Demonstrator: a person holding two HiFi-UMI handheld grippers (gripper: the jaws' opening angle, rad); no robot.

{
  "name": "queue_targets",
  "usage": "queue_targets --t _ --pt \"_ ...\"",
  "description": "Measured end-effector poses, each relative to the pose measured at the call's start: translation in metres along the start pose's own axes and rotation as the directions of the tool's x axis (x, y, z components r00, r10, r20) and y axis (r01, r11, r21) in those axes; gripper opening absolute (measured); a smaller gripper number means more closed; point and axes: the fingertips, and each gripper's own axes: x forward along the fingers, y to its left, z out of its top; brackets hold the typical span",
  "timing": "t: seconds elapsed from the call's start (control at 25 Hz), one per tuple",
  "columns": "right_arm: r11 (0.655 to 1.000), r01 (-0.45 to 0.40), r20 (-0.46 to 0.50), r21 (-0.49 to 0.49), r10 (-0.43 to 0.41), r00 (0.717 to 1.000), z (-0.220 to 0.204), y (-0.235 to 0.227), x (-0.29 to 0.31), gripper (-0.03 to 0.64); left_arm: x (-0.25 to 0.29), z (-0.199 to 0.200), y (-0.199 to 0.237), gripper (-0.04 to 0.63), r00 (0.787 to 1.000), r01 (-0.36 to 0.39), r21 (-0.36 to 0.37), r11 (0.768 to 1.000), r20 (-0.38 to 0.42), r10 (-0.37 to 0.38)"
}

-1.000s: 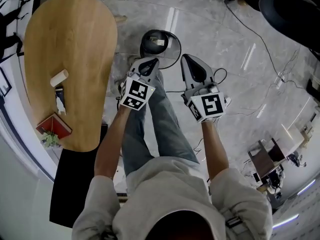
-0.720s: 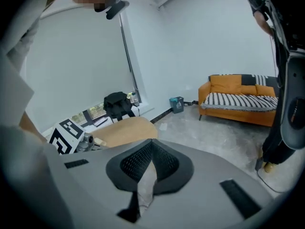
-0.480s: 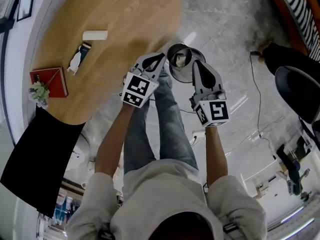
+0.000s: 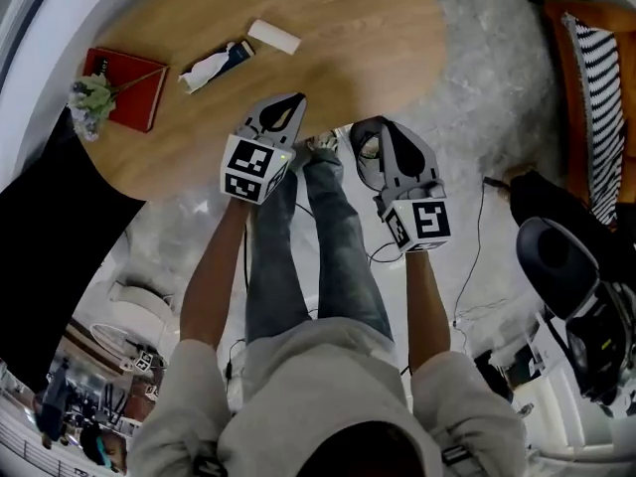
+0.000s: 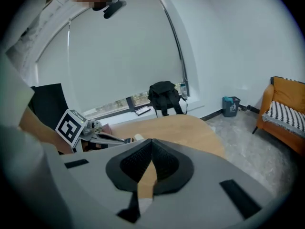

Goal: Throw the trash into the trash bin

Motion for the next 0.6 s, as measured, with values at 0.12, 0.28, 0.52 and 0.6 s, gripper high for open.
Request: queue_targets --t 0.12,0.28,0.52,0.6 --pt "0.999 -0.045 -0.025 -0.026 0.045 0.999 0.004 0.019 0.019 0.029 -0.018 -0.006 0.032 0.018 0.998 -0.053 -0.041 0.998 0.011 0.054" --pt "0.989 -0.124 -0.053 -0.076 0.120 0.991 0.009 0.042 0.042 0.029 -0.040 -0.013 0.066 0.018 0.991 -0.128 -0.084 0.988 0.026 0.131" --pt "0.973 -0.202 -0.089 -0.116 0.192 0.977 0.016 0.077 0.067 0.029 -0.068 -0.024 0.110 0.018 0.978 -0.204 -0.111 0.973 0.023 0.208" --pt "0.969 -0.214 -0.096 -0.124 0.203 0.974 0.018 0.086 0.073 0.029 -0.071 -0.029 0.125 0.019 0.976 -0.215 -0.100 0.971 0.009 0.217"
